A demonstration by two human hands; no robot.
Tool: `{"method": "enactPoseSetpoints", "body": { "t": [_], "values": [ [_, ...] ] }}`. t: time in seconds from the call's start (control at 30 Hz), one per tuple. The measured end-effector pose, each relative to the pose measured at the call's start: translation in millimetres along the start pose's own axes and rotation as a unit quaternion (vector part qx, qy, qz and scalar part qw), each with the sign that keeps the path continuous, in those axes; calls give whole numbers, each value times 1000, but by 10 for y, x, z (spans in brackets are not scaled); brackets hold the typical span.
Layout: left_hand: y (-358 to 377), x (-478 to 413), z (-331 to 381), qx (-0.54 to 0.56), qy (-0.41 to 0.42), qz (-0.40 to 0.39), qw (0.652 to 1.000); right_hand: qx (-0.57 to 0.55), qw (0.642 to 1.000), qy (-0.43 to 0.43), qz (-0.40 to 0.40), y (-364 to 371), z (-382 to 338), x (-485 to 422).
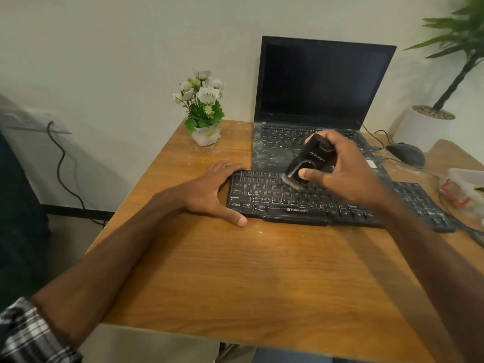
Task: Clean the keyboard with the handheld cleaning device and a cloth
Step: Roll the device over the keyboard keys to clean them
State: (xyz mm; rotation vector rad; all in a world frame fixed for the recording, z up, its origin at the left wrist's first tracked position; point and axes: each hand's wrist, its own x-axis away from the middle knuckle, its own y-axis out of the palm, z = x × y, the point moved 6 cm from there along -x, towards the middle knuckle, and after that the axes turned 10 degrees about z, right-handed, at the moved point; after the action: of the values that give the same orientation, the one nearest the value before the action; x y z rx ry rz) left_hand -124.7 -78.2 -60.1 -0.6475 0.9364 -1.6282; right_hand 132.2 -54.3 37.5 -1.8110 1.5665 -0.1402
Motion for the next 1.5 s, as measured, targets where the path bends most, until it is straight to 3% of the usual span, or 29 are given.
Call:
{"method": "enactPoseSetpoints", "body": {
  "t": [0.3,0.73,0.83,0.97,1.03,1.3,1.5],
  "values": [
    [-54,42,-24,36,-23,11,999,21,997,-2,-72,218,27,104],
    [-7,-2,-11,59,-10,44,997,39,991,-91,-88,879,-392,60],
    [-13,5,-6,61,-7,48,997,35,993,-92,-72,959,-429,64],
    [-30,29,11,61,-11,44,997,-105,994,19,30,761,-281,80],
    [-35,33,8,63,-18,40,997,-107,992,28,52,595,-248,63],
    [-37,48,28,58,-19,36,998,18,994,-2,-110,460,-189,-12],
    [-28,41,20,39,-21,35,998,33,992,-36,-115,665,-295,-12]
  ]
}}
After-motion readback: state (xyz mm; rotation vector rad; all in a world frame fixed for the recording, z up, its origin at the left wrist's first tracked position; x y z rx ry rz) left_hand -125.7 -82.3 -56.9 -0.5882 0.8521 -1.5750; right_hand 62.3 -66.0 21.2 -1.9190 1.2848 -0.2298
